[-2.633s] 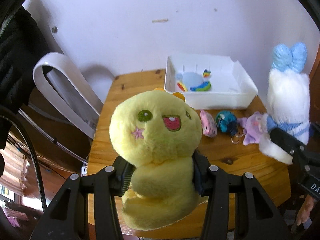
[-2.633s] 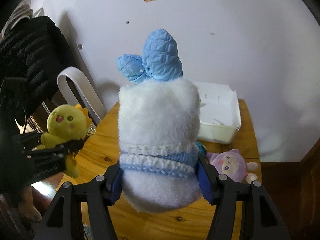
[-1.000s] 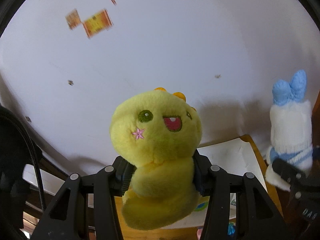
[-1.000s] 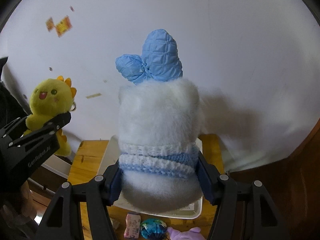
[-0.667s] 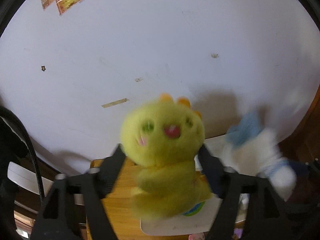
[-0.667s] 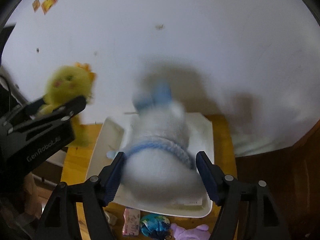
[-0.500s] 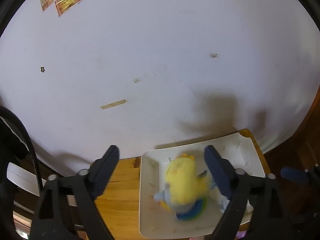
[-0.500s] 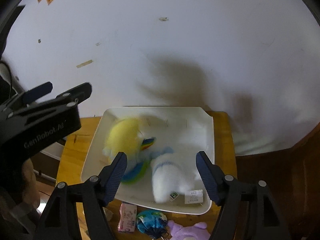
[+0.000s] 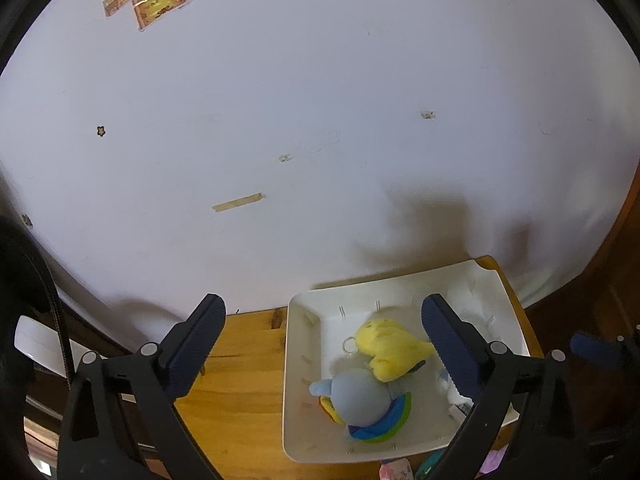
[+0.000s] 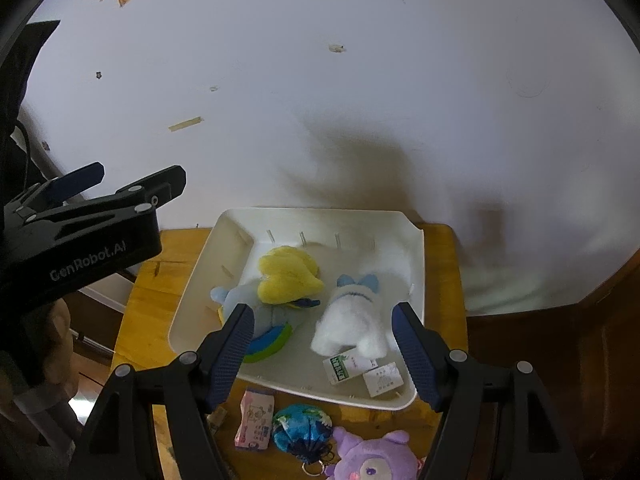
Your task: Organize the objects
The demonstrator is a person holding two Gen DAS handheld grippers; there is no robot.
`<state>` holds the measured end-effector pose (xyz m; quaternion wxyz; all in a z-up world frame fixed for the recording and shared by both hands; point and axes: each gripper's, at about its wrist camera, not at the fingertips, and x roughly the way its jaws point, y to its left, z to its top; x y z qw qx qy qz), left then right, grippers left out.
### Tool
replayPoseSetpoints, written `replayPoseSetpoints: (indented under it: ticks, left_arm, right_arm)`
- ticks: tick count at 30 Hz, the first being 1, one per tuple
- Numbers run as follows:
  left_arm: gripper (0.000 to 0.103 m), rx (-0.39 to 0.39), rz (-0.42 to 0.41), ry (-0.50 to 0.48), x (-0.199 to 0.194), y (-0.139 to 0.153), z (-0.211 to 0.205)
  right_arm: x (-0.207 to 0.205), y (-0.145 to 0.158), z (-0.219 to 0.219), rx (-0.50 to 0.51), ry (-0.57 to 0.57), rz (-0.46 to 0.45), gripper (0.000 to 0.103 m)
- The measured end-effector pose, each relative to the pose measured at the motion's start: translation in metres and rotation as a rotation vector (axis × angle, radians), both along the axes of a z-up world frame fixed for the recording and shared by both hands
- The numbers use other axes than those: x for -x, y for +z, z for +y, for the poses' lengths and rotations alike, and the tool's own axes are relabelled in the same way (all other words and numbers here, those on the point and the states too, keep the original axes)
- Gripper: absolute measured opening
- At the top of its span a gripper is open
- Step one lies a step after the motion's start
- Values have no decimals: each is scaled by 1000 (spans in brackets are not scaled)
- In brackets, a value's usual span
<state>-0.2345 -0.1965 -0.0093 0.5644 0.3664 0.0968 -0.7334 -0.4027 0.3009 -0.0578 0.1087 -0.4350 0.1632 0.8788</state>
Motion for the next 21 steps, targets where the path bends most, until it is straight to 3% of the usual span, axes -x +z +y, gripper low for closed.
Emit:
replayPoseSetpoints:
  ticks: [21]
  left_arm:
    - [99,56,10,-2,-34,42,51]
  right_arm:
    - [-66,45,-24,-51,3,40,72]
